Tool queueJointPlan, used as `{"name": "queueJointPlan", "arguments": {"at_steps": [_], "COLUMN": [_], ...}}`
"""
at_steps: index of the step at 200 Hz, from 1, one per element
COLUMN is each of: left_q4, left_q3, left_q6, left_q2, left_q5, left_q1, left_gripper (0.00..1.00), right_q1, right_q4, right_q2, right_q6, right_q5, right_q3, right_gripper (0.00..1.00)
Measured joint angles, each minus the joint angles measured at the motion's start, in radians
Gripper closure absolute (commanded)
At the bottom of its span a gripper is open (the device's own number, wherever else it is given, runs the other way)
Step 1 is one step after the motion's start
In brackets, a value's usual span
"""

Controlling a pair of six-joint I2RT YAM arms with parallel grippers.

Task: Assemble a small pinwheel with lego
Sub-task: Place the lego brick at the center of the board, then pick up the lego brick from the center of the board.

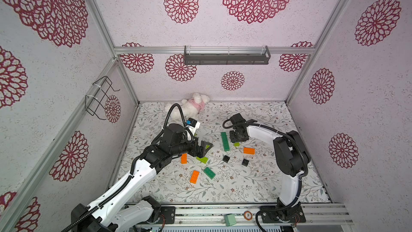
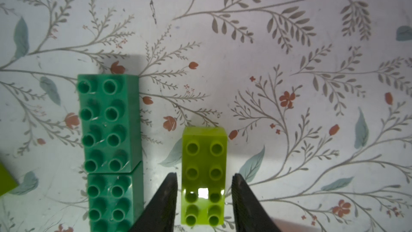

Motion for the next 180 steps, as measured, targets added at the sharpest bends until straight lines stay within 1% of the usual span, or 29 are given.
{"name": "queueJointPlan", "arguments": {"at_steps": [9, 30, 49, 73, 93, 152, 180], "left_q4": [-0.001, -0.005, -0.005, -0.005, -0.006, -0.007, -0.008], "left_q3": [0.0, 0.0, 0.0, 0.0, 0.0, 0.0, 0.0], "left_q6": [0.001, 0.003, 0.003, 0.003, 0.003, 0.003, 0.004], "left_q2": [0.0, 0.0, -0.003, -0.008, -0.01, -0.01, -0.01], "left_q5": [-0.002, -0.008, -0.01, -0.012, -0.013, -0.015, -0.016], "left_q1": [0.0, -0.003, -0.005, -0.006, -0.006, -0.007, -0.007], "left_gripper": [0.03, 0.03, 0.03, 0.03, 0.03, 0.03, 0.03], "right_q1": [-0.001, -0.003, -0.005, -0.006, -0.006, -0.006, -0.006], "right_q4": [0.0, 0.002, 0.002, 0.002, 0.005, 0.01, 0.012], "right_q2": [0.002, 0.003, 0.003, 0.003, 0.005, 0.027, 0.033], "right_q6": [0.0, 0.0, 0.0, 0.0, 0.0, 0.0, 0.0], "right_q5": [0.0, 0.0, 0.0, -0.005, -0.013, -0.019, -0.02], "right_q3": [0.0, 0.0, 0.0, 0.0, 0.0, 0.0, 0.0], "right_gripper": [0.53, 0.46, 0.45, 0.47, 0.51, 0.54, 0.61]}}
